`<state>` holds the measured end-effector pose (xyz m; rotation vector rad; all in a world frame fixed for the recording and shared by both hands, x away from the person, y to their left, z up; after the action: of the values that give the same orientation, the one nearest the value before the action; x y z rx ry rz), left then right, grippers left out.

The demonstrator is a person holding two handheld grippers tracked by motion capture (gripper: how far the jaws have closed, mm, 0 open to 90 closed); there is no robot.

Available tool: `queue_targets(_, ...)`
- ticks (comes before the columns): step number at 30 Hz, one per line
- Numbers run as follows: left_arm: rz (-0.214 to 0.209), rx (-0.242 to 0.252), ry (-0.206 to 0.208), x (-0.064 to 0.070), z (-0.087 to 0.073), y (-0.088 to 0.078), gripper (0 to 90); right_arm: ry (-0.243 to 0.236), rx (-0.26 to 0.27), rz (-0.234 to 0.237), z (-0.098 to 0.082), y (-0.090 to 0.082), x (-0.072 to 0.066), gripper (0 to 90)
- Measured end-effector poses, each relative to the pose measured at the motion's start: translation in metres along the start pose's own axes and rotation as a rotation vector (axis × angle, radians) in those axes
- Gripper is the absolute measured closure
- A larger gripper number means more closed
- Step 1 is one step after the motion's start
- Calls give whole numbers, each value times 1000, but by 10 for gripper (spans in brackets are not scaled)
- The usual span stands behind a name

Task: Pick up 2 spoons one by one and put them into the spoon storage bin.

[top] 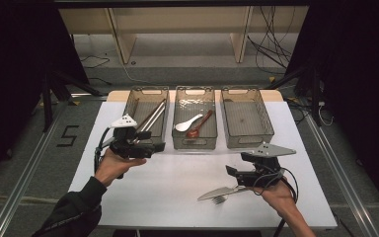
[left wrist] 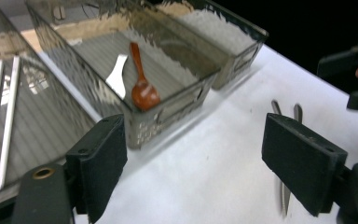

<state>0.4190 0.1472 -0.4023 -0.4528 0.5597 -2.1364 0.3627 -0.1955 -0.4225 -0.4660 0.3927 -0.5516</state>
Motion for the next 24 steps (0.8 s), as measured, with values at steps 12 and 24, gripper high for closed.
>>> queue_targets(12, 18, 28, 20, 6, -28, -15, 214, 15, -39, 5, -4, -1, 9, 287)
queue_targets(24, 20, 53, 7, 5, -44, -28, 196, 17, -80, 0, -8, -3, 17, 287)
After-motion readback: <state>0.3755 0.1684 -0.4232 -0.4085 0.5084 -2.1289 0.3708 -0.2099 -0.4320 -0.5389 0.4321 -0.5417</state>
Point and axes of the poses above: each handheld gripper's, and its own axes: y roughly forward along the jaws, z roughly out of its top, x roughly to its right, the point moved 4 cm from there along y, roughly forward along the jaws, and after that the axes turned 14 degrees about z, right-handed, at the moved point
